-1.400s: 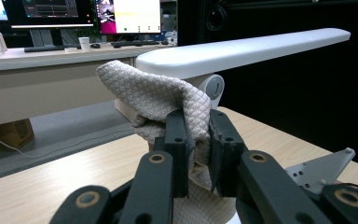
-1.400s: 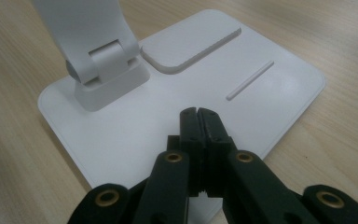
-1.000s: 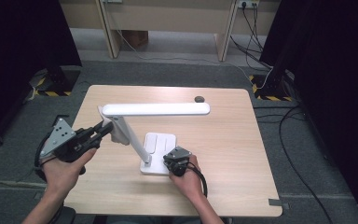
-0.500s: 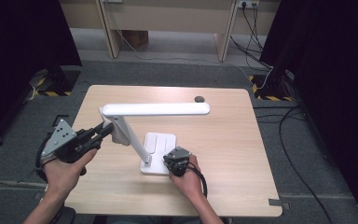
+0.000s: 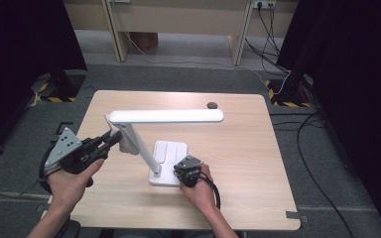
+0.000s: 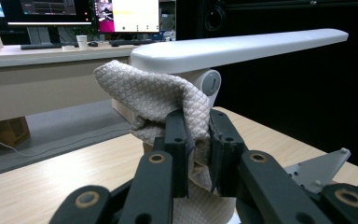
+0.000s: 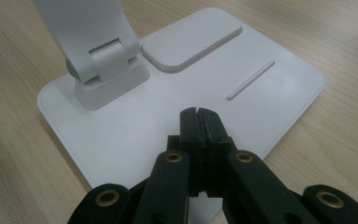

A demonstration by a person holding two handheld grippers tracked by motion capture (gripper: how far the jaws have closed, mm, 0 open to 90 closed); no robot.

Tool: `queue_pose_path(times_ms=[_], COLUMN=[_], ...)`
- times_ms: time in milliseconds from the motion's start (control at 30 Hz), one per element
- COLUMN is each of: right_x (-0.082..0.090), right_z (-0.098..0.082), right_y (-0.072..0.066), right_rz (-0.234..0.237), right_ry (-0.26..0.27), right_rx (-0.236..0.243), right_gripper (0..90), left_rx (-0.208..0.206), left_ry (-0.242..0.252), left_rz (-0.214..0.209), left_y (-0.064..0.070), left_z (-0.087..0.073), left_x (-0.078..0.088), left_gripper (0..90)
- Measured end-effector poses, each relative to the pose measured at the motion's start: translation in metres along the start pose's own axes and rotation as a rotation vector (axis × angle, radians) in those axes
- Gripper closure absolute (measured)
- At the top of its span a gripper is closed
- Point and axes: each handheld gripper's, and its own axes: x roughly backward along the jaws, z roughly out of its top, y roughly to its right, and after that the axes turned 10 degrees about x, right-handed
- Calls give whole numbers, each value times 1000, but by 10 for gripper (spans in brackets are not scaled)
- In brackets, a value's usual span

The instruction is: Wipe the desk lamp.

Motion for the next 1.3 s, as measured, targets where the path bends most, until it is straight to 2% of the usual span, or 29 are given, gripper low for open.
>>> queue_pose_path(times_ms=[267,400,1300], right_x=[0,0,0], right_z=[0,0,1], right_y=[0,0,0], right_rz=[1,-1,1], right_ry=[0,1,-5], right_rx=[-2,3,6], right_gripper=[899,900,900], left_rx=[1,14,12], left_ry=[-4,-6,-9], left_rz=[1,-1,2], left_y=[0,0,1], left_z=[-4,-7,-13], left_x=[0,-2,-2], left_gripper=[795,795,795])
